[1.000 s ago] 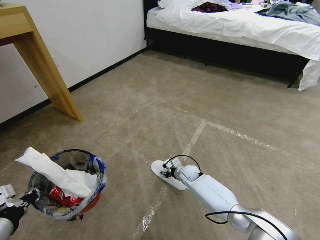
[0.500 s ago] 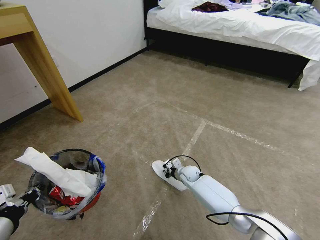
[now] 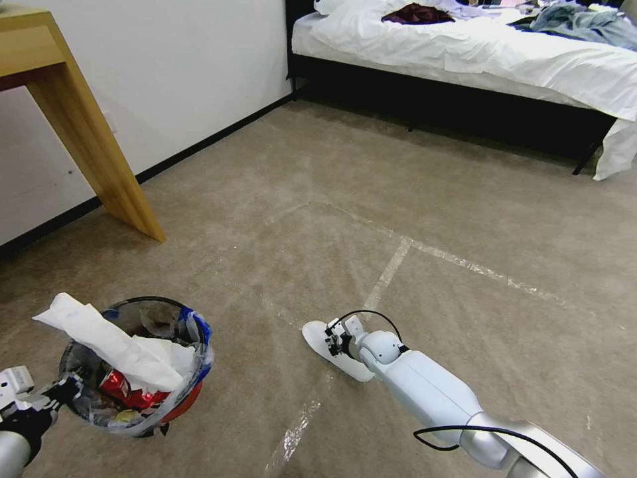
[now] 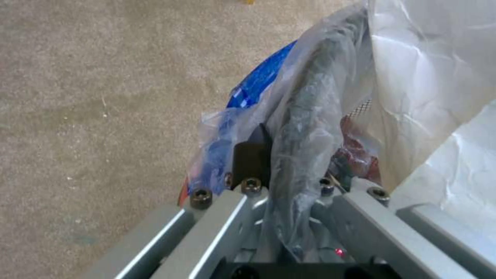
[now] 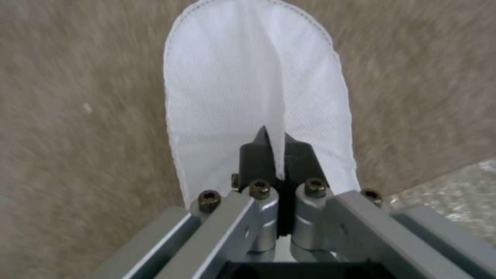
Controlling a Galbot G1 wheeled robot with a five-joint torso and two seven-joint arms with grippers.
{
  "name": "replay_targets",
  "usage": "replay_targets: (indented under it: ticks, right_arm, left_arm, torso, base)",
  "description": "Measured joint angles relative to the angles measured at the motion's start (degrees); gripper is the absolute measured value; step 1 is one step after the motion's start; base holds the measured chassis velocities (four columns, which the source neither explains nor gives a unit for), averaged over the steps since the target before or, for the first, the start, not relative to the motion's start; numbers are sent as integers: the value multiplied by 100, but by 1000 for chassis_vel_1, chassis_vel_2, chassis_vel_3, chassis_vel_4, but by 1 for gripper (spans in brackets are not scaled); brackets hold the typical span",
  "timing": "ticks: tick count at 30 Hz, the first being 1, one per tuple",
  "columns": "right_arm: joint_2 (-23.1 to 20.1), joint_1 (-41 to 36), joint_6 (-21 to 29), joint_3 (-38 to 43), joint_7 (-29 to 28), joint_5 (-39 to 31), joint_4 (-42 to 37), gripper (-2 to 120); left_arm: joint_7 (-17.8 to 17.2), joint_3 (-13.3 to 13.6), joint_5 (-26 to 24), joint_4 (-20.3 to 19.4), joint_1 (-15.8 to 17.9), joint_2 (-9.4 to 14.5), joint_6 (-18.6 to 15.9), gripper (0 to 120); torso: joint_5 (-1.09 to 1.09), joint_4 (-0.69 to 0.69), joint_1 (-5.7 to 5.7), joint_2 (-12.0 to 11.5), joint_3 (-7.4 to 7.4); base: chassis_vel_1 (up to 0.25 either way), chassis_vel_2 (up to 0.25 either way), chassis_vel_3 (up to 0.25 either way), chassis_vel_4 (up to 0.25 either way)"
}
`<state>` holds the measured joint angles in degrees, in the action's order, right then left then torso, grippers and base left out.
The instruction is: Pick up the trash bin and place the garbage on the floor into it.
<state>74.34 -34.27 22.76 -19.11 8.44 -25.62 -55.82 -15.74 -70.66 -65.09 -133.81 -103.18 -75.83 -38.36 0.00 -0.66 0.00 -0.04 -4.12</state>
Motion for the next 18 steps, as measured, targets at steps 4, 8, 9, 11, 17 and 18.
replay_targets:
  ticks: [4,8,9,11,17,18]
  right_arm:
    - [-277,-163,67,148,-172,-261,-717,0]
    - [-544,-271,88,351,-248,-374,-1380,0]
    - [-615,-279,59,436,-256,-393,-1552,0]
    - [-684,-274,18,534,-265,-422,-1714,0]
    - [-938,-72,-150,869,-352,-738,-2385,0]
    - [-1013,-12,-158,956,-391,-859,-2626,0]
  left_arm:
    - [-3,15,-5,-8,3,6,-10,1]
    - [-43,31,-37,-39,4,9,-50,1]
    - [-58,32,-62,-57,-2,13,-67,1]
    - [-76,33,-96,-86,-7,19,-83,1]
    - [-196,56,-320,-179,-10,55,-159,1]
    - [-215,64,-357,-199,-7,64,-175,1]
  torso:
    - [0,-2,0,0,0]
    - [0,-1,0,0,0]
    - [0,-1,0,0,0]
    - [0,-1,0,0,0]
    - [0,0,0,0,0]
    - [0,0,0,0,0]
  base:
    - [0,0,0,0]
    - [0,0,0,0]
    - [0,0,0,0]
    - [0,0,0,0]
    - [0,0,0,0]
    - [0,0,0,0]
